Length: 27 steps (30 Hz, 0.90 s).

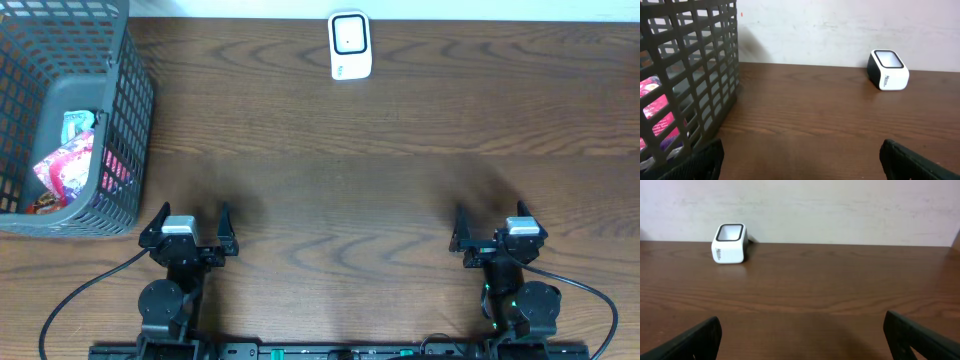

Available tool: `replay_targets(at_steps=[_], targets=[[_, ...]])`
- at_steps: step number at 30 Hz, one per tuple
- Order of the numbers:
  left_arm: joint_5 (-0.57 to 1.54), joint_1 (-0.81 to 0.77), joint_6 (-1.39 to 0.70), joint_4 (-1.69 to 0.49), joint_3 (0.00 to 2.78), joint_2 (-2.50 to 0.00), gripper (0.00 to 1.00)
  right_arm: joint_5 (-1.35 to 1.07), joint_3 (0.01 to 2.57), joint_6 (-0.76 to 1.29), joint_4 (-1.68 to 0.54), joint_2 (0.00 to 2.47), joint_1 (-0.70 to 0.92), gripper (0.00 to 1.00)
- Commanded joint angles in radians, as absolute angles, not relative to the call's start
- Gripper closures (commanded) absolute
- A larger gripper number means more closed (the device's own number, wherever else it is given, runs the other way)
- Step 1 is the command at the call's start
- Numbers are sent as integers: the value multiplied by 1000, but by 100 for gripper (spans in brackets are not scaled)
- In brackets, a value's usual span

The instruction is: Scan the item barcode

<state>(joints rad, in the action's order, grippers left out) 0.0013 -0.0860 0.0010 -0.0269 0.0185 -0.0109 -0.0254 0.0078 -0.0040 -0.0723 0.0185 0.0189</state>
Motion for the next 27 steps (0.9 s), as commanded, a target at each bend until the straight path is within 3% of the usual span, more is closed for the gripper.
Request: replay_targets(at_steps=[1, 10, 17, 24, 27], targets=[[-22, -82, 14, -73, 4, -4, 1, -17, 6, 10, -75, 22, 15, 1], [-17, -82, 9, -40, 4, -4, 1, -17, 6, 10, -75, 22, 15, 1], [368, -82, -335, 14, 4, -4, 1, -17, 6, 10, -75, 22, 15, 1], [477, -82, -406, 358, 11, -4, 1, -17, 6, 10, -75, 22, 15, 1], [476, -82, -405, 409, 54, -4, 1, -17, 6, 10, -75, 22, 15, 1]])
